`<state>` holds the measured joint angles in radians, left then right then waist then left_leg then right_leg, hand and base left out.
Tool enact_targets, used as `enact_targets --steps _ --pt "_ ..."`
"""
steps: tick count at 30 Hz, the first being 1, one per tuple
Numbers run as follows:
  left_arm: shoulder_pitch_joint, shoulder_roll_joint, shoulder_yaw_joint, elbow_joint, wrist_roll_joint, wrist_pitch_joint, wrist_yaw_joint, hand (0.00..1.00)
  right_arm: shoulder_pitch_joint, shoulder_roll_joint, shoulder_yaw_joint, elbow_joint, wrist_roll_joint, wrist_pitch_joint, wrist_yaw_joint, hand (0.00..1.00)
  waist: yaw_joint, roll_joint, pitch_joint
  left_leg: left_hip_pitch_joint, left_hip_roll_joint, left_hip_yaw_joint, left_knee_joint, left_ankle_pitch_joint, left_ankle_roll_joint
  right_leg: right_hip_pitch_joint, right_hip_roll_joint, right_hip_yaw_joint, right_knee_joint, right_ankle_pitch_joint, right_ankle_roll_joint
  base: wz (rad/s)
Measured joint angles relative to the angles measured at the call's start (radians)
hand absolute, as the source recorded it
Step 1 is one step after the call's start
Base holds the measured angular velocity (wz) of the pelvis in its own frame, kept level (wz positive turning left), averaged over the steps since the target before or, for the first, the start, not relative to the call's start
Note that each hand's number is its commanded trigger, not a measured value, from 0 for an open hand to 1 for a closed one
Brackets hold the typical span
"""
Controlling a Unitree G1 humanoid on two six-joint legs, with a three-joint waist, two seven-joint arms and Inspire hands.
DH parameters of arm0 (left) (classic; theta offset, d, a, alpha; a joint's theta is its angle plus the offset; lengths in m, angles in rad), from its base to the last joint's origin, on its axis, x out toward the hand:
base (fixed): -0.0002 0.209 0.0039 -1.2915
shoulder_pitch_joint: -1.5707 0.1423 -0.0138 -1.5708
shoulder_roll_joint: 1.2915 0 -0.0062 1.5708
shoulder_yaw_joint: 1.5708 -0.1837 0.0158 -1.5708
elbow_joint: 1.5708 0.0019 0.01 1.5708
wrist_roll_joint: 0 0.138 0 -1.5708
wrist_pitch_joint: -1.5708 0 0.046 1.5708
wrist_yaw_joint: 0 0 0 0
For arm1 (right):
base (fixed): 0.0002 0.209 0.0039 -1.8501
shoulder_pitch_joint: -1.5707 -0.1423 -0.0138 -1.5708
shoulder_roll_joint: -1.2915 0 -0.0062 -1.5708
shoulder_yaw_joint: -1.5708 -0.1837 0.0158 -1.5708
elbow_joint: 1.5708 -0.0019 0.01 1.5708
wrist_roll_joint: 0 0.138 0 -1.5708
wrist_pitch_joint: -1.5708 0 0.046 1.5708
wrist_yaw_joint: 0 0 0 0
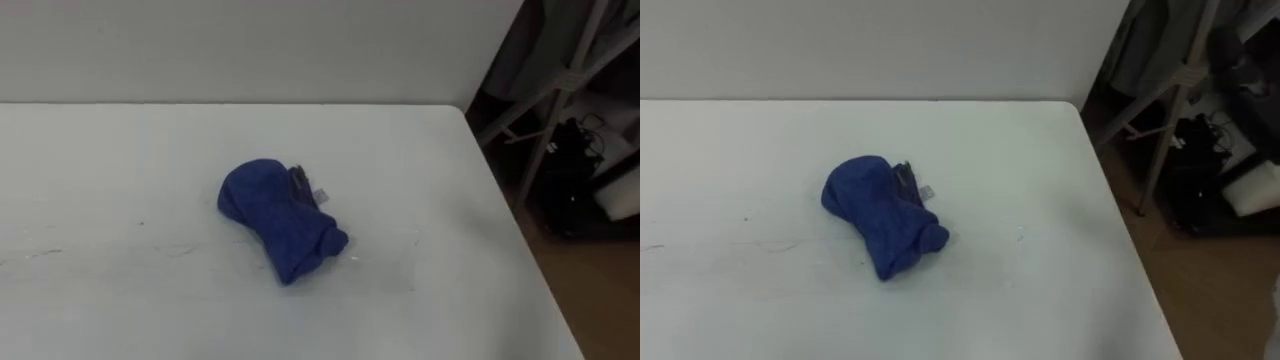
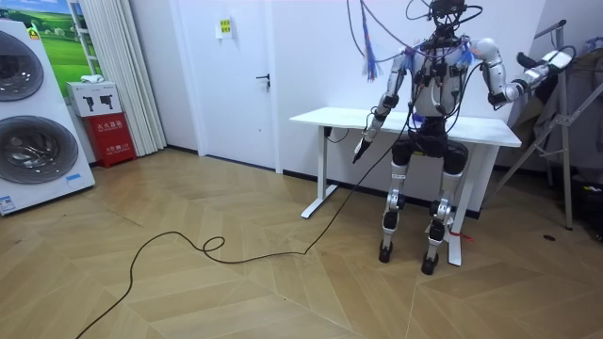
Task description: Wipe table
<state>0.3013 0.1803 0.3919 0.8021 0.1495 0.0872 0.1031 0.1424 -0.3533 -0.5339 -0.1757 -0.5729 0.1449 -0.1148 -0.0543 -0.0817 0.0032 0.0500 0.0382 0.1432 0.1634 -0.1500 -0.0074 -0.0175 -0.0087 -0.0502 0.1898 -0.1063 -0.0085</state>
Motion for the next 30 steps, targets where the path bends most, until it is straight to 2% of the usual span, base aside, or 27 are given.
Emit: enact_targets --steps 2,5,8,13,16,21,25,26,29,30 --pt "0.008 0.0 0.0 -0.005 -0.001 0.001 0.0 0.0 0.011 0.0 -0.022 0.061 0.043 0.001 -0.039 0.0 -0.021 0.0 -0.0019 0.001 0.001 0.002 0.003 -0.001 0.0 0.0 0.0 0.001 0.0 0.0 0.0 -0.03" --pt "0.014 0.0 0.0 -0.01 -0.001 0.009 0.0 0.0 0.056 0.001 -0.045 0.166 0.147 0.006 -0.119 0.0 -0.022 0.002 -0.0015 0.012 0.003 0.019 -0.002 -0.003 0.0 -0.002 0.005 0.025 0.008 0.0 0.001 -0.19" --pt "0.022 0.001 0.0 -0.015 -0.001 0.025 0.002 0.0 0.108 0.003 -0.05 0.281 0.246 0.009 -0.207 0.0 -0.032 0.006 -0.0058 0.012 0.002 0.02 0.002 -0.007 0.002 -0.001 0.0 0.02 0.016 -0.006 0.005 -0.03" --pt "0.024 0.004 0.0 -0.023 0.0 0.065 0.002 0.0 0.119 0.004 -0.078 0.512 0.476 0.027 -0.33 0.0 -0.044 0.011 -0.0053 0.01 0.001 0.02 0.004 -0.008 0.004 0.001 0.0 0.024 0.014 -0.006 0.007 0.0" --pt "0.023 0.006 0.001 -0.029 -0.002 0.066 0.001 0.0 0.124 0.005 -0.078 0.693 0.574 0.025 -0.365 0.0 -0.045 0.012 -0.0072 0.007 0.001 0.016 0.006 -0.008 0.003 0.002 -0.003 0.015 0.014 -0.008 0.007 0.09" --pt "0.023 0.006 0.0 -0.031 -0.028 0.069 -0.014 0.0 0.132 0.01 -0.075 0.986 0.748 0.023 -0.368 0.0 -0.045 0.017 -0.0077 0.011 0.001 0.015 0.005 -0.008 0.003 0.007 -0.004 0.018 0.016 -0.014 0.002 0.01" --pt "0.022 0.006 -0.005 -0.013 -0.029 0.073 -0.039 0.0 0.147 0.041 -0.064 1.146 0.812 0.021 -0.344 0.0 -0.044 0.024 -0.008 0.009 0.001 0.004 0.006 -0.009 0.005 0.007 -0.008 0.007 0.015 -0.015 0.001 0.02" --pt "0.02 0.006 -0.008 -0.005 -0.028 0.073 -0.047 0.0 0.152 0.056 -0.036 1.191 0.813 0.022 -0.327 0.0 -0.041 0.022 -0.0092 0.011 0.0 0.005 0.005 -0.008 0.003 0.007 -0.008 0.007 0.016 -0.015 0.001 0.0" --pt "0.006 0.004 -0.036 0.033 -0.028 0.073 -0.048 0.0 0.157 0.092 0.07 1.277 0.8 0.024 -0.261 0.0 -0.032 0.037 -0.0136 0.018 0.001 0.011 0.005 -0.009 0.003 0.013 -0.005 0.009 0.015 -0.014 0.001 -0.06" --pt "-0.002 0.002 -0.06 0.048 -0.024 0.073 -0.047 0.0 0.156 0.101 0.129 1.308 0.779 0.031 -0.23 0.0 -0.023 0.042 -0.0116 0.023 0.001 0.014 0.006 -0.01 0.004 0.017 -0.005 0.009 0.014 -0.013 0.001 -0.05"
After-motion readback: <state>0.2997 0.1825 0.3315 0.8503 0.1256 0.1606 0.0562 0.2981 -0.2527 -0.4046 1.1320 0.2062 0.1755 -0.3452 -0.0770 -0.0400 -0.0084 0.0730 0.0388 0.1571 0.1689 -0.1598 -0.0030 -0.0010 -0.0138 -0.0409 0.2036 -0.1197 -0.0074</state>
